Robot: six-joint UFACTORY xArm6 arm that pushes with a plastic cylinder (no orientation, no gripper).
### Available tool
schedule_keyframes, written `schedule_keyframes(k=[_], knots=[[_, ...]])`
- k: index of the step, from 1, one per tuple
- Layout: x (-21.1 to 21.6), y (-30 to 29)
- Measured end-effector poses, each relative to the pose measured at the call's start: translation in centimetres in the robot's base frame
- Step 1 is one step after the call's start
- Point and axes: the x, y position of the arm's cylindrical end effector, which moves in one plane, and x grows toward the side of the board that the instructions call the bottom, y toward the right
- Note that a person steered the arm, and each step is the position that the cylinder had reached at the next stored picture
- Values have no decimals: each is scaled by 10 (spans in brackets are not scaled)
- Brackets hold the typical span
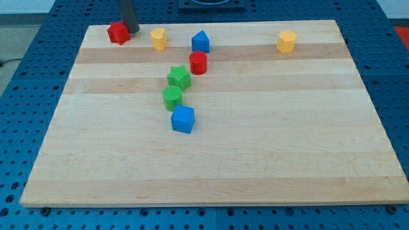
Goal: Push red circle above green star
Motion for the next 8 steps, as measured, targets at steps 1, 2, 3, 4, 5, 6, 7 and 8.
schedule_keyframes(k=[1,2,3,4,5,6,7,8], knots=[[19,-6],[20,8],[1,78],[-22,147],[-21,203],[-18,301],[-23,366],[4,351]])
